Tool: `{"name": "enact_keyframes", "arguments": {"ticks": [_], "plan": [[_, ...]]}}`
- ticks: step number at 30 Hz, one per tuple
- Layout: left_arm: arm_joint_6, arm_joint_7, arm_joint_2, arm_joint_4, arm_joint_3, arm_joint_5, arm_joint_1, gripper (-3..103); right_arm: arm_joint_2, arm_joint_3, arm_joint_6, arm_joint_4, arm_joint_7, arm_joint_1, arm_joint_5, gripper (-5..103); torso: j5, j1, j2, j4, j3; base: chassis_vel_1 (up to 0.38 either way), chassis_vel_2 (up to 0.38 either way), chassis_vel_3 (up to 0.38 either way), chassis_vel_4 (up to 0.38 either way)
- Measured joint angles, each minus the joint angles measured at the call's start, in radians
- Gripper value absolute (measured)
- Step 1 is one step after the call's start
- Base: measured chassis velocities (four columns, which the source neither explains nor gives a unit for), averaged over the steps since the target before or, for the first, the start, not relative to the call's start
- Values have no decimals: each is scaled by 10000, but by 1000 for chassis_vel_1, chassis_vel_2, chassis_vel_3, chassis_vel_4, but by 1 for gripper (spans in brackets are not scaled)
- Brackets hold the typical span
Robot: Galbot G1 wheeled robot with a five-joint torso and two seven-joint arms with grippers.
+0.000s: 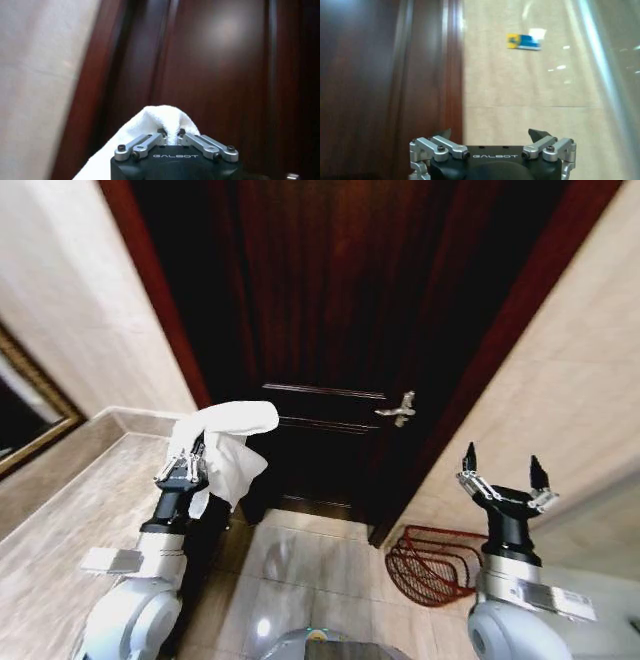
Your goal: Discard the used towel into the hamper.
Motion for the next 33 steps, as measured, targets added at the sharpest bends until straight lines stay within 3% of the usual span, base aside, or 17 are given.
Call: {"name": "enact_keyframes", "arguments": {"ticks": [7,19,26,33], "plan": [[364,680,378,217,250,-1237,-57,4,213,-82,87,49,19,-157,-221,100,2,0,-1,0,1,-121,-125,-126,-125],[415,1267,749,579,656,-1467,-184,4,153,-151,186,76,-344,-304,-47,100,2,1,-3,0,1,-126,-127,-124,-127],[527,1375,982,953,963,-1575,-373,4,-13,-39,-349,-1,-916,-534,668,100,3,1,-3,0,1,-129,-131,-119,-125],[619,1399,1277,1362,1493,-1680,-520,4,-7,128,-567,-74,-1010,-692,701,100,4,2,-3,1,1,-122,-119,-127,-134]]}}
